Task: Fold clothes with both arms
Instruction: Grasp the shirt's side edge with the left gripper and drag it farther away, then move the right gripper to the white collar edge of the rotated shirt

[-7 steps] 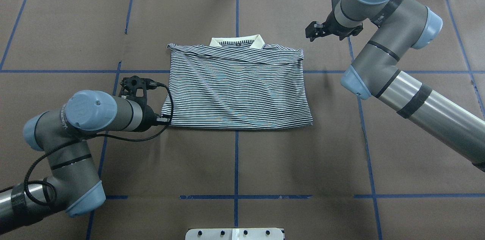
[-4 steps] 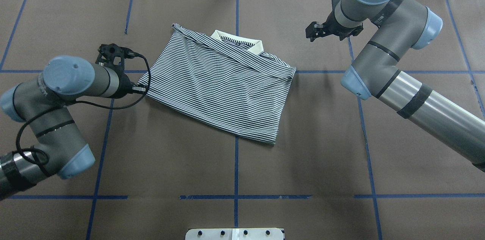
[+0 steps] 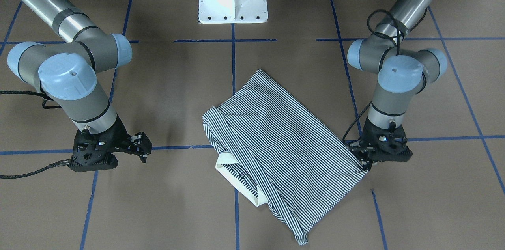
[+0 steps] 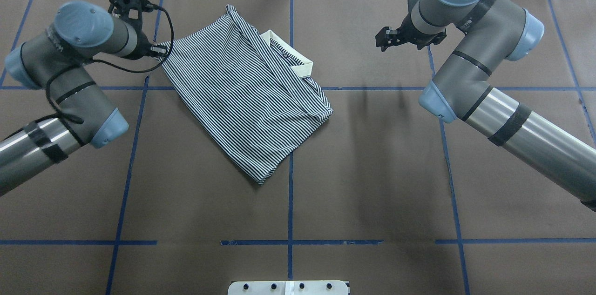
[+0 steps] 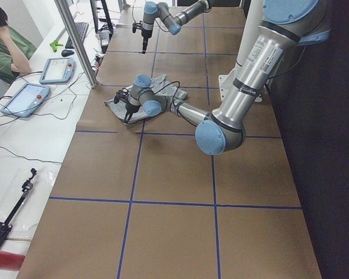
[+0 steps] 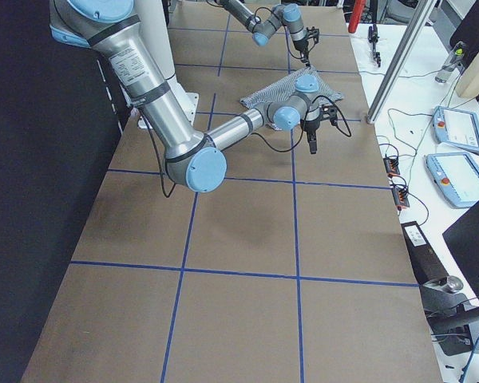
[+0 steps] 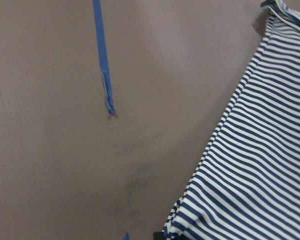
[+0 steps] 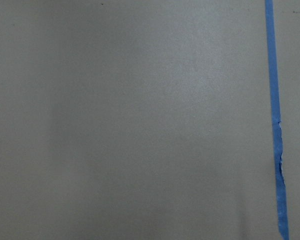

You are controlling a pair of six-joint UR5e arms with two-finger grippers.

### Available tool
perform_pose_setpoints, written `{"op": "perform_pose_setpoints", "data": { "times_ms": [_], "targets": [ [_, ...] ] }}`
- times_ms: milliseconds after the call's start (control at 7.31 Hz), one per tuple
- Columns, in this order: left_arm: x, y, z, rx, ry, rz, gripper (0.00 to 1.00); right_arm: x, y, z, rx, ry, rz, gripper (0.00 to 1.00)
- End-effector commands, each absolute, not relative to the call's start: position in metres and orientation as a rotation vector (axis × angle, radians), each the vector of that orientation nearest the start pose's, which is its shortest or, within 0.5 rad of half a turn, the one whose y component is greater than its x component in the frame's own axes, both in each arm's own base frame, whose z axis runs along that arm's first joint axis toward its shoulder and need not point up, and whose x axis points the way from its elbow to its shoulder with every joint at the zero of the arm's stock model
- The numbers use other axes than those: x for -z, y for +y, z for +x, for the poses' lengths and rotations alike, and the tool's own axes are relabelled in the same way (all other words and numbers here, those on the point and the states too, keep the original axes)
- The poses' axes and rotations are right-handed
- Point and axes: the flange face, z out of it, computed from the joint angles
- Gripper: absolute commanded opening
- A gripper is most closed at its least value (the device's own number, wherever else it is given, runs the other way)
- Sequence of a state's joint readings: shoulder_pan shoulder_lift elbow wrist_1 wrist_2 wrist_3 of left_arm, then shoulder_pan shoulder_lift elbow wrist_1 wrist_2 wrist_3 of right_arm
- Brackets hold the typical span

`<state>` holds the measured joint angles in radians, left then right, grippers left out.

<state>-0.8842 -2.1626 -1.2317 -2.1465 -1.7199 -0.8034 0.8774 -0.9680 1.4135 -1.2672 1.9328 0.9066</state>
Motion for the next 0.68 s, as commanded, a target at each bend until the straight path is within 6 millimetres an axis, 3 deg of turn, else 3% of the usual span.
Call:
{"op": "perform_pose_setpoints", "data": {
  "times_ms": [0, 137, 274, 411, 547],
  "targets": [
    [-0.431, -0.714, 0.383, 0.042, 0.593, 0.58, 0.0, -0.343, -0.625, -0.392, -0.065, -0.772, 0.269, 1.0],
    [-0.431, -0.715, 0.381, 0.042, 0.597, 0.585, 0.18, -0.341, -0.626, -0.392, -0.067, -0.773, 0.272, 1.0],
    [-0.437, -0.711, 0.376, -0.012, 0.582, 0.604, 0.99, -0.339, -0.623, -0.397, -0.092, -0.781, 0.258, 1.0],
    [-0.443, -0.695, 0.365, -0.039, 0.595, 0.638, 1.0, -0.328, -0.62, -0.409, -0.152, -0.791, 0.253, 0.97],
    [-0.436, -0.689, 0.36, -0.061, 0.606, 0.66, 1.0, -0.299, -0.604, -0.448, -0.226, -0.851, 0.259, 0.9]
  ]
}}
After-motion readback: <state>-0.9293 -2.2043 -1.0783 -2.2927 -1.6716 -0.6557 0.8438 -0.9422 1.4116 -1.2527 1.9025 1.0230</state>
